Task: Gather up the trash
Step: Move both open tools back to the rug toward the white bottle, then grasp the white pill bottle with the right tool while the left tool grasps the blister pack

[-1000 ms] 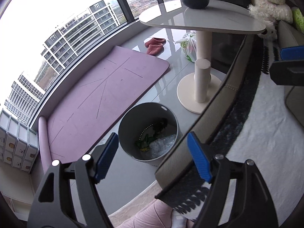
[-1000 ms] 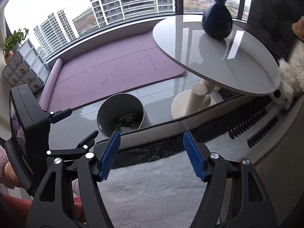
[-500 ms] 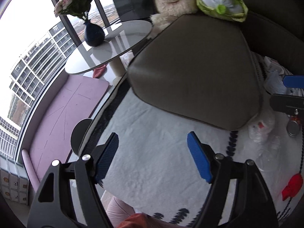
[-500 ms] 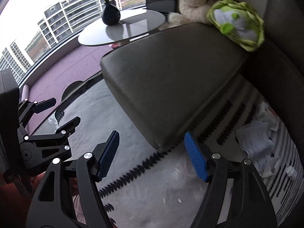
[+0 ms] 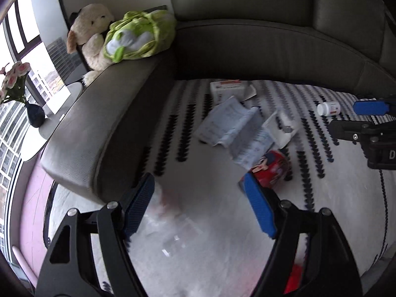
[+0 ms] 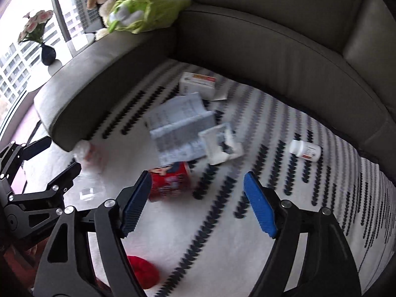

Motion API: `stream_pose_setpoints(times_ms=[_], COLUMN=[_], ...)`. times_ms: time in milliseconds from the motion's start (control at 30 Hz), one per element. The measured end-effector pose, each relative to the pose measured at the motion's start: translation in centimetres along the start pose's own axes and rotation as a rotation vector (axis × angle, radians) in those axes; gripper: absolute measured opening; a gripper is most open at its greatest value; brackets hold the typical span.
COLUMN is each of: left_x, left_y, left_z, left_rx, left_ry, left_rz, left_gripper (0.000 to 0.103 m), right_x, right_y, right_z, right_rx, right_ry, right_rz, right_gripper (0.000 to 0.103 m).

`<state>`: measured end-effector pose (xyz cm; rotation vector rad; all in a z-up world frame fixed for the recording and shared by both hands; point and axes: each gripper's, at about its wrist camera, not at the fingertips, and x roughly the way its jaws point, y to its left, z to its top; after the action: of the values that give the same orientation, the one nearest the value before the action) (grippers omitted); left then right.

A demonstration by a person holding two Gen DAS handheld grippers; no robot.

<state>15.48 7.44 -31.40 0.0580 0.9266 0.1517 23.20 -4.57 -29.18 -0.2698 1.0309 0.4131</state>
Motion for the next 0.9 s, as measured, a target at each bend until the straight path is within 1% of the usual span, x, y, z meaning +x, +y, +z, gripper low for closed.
stream_pose_setpoints(times_ms=[67,200,300,400,500,600,767,900], left_x=[0.8,2.6,4.2,5.6,7.1,8.8,11.8,13.3], left_y=[-3.4,-9.4,-13.0,-16.0,-18.1,-19.7,-21.4,-22.2], left_z=[1.2,2.7,3.2,3.4,3.3,3.1,2.8,2.5], left_rx=[0.014,0.039,0.054,0.047,0.034,0.025,-0.008,-0.019], left_ry=[-0.017,-0.039,-0.037,-0.021,-0.006,0.010,0.041,0.051], left_rz=[-0.016,-0.022,-0.019,-0.017,-0.015,-0.003,0.022,0.036], left_gripper=[0.075,0.075,0.075,0.075,0.075,0.075,0.075,0.075], right_x=[0.7,2.9,5.4,8.0,10.4,12.4,15.7,17.8], right_y=[-3.6,-10.1,-14.2,-17.2,-19.4,-20.9,-21.8,-21.9], right_z=[-0.3,-0.5,-0.4,0.2,1.0,1.5,1.6,1.4], right_rx=[0.020,0.021,-0.038,-0.126,-0.194,-0.227,-0.315,-0.373], right_ry=[-0.010,-0.022,-0.005,0.026,0.044,0.043,0.079,0.113], right_rz=[-0.045,-0.096,-0.112,-0.119,-0.109,-0.082,-0.060,-0.055], right_gripper=[0.077,0.077,0.077,0.077,0.077,0.077,0.077,0.077])
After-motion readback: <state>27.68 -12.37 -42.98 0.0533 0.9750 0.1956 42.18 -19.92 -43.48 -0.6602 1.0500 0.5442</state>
